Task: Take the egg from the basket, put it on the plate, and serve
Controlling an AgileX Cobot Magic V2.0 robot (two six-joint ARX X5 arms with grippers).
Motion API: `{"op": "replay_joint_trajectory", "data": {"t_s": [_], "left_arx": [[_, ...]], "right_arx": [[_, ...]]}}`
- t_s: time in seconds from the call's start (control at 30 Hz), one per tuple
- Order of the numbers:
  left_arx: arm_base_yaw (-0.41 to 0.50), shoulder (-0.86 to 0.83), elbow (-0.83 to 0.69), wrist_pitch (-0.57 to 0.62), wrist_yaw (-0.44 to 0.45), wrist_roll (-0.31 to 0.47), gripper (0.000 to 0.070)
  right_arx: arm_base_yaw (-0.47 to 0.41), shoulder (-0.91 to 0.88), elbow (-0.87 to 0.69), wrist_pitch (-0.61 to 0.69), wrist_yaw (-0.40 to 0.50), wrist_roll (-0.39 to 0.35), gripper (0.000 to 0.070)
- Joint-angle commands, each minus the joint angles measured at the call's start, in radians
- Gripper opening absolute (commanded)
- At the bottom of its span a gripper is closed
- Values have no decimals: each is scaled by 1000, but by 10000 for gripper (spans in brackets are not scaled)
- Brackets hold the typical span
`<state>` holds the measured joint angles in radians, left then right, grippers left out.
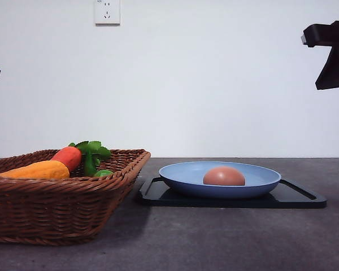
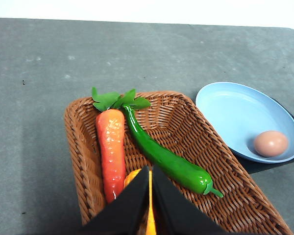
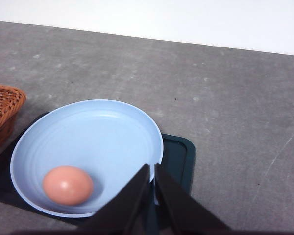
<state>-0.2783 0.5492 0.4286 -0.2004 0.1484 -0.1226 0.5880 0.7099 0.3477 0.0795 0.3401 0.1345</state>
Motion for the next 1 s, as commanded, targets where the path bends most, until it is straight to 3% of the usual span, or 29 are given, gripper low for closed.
{"op": "replay_joint_trajectory", "data": {"t_s": [0.0, 0.07, 0.17, 0.33, 0.43, 0.6, 0.83, 0.97], "left_arx": [[-7, -19, 8, -3, 0, -3, 0], [-8, -85, 8, -41, 0, 11, 0], [7, -224, 7, -88, -1, 127, 0], [103, -417, -16, -92, -23, 185, 0], [165, -483, -58, -91, -85, 185, 0], [229, -546, -165, -90, -97, 181, 0], [239, -546, -286, -85, -97, 130, 0], [239, -546, -344, -16, -97, 91, 0]], "right_arx": [[5, 5, 3, 10, 2, 7, 0], [5, 5, 3, 10, 2, 7, 0], [5, 5, 4, 10, 3, 7, 0], [5, 5, 3, 10, 2, 7, 0], [5, 5, 4, 10, 2, 7, 0], [5, 5, 3, 10, 2, 7, 0], [5, 5, 3, 11, 2, 7, 0], [5, 5, 4, 11, 2, 7, 0]]}}
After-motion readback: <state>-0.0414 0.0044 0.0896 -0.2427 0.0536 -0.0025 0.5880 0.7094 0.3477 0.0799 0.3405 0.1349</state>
